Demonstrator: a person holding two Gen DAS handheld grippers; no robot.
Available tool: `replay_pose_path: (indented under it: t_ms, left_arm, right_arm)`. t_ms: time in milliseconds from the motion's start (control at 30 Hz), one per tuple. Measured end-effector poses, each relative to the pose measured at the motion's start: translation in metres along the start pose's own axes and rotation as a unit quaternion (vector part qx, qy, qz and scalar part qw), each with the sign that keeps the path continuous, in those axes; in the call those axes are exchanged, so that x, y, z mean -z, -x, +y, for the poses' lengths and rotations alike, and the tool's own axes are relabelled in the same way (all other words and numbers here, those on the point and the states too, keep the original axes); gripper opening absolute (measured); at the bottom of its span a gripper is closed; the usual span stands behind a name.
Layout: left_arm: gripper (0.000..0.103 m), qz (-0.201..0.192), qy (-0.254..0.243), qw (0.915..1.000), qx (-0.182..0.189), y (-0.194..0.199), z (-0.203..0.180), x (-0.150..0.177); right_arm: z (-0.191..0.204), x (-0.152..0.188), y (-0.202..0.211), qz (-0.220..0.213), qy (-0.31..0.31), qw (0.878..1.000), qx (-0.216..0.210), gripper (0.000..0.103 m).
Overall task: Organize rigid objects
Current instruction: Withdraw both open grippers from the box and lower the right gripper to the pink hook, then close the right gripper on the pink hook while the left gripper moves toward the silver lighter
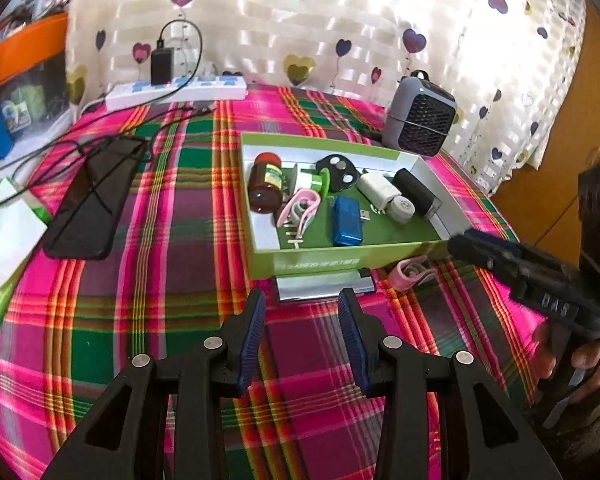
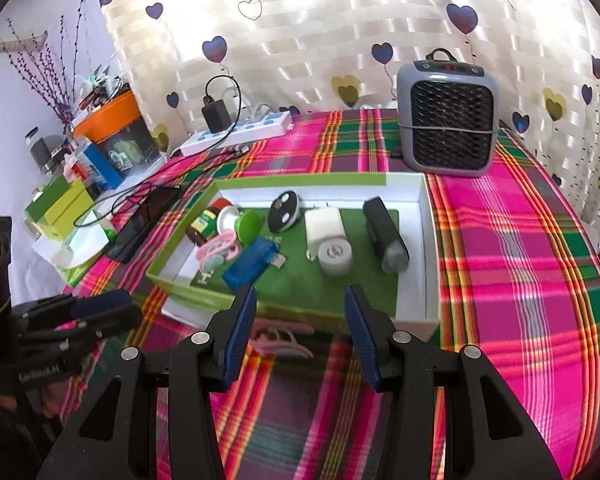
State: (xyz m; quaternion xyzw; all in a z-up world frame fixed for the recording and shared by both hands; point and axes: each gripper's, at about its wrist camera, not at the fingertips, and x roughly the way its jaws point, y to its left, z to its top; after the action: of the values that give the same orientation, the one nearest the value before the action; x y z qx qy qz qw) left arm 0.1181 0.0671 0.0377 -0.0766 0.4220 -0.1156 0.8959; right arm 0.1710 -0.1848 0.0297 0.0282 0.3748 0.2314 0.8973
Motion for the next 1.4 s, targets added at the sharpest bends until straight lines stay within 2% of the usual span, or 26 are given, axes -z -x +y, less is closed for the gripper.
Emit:
replay_pose_path:
  t_ms: [267, 567, 767, 1167, 1267, 1400]
  left_arm:
    - [0.037, 0.013, 0.002, 0.9997, 0.019, -0.009, 0.001, 0.001]
    - [0.037, 0.019, 0.003, 0.9997, 0.018, -0.015, 0.005, -0.003]
    - [0.037, 0.02, -0.002, 0.9996, 0.021, -0.019, 0.006, -0.008]
    - [0.037, 0.033, 0.001, 0.9989, 0.032, -0.029, 0.009, -0.008]
    - [0.037, 0.036, -0.001, 0.9985, 0.04, -0.031, 0.007, -0.007]
    - [0.037, 0.037, -0.005, 0.9982, 0.046, -0.032, 0.005, -0.006]
  right_arm:
    - [0.003, 0.016, -0.008, 0.022, 0.014, 1.0, -0.004, 0.047]
    - [0.013, 0.018, -0.016, 0.027, 0.038, 0.999, -0.022, 0.047]
    - [0.014, 0.02, -0.024, 0.046, 0.04, 0.998, -0.03, 0.047]
    - [0.033, 0.033, -0.017, 0.072, 0.097, 0.991, -0.051, 0.047]
    - [0.031, 0.032, -0.013, 0.057, 0.111, 0.992, -0.03, 0.047]
    - [0.023, 0.027, -0.019, 0.058, 0.104, 0.993, -0.004, 0.047]
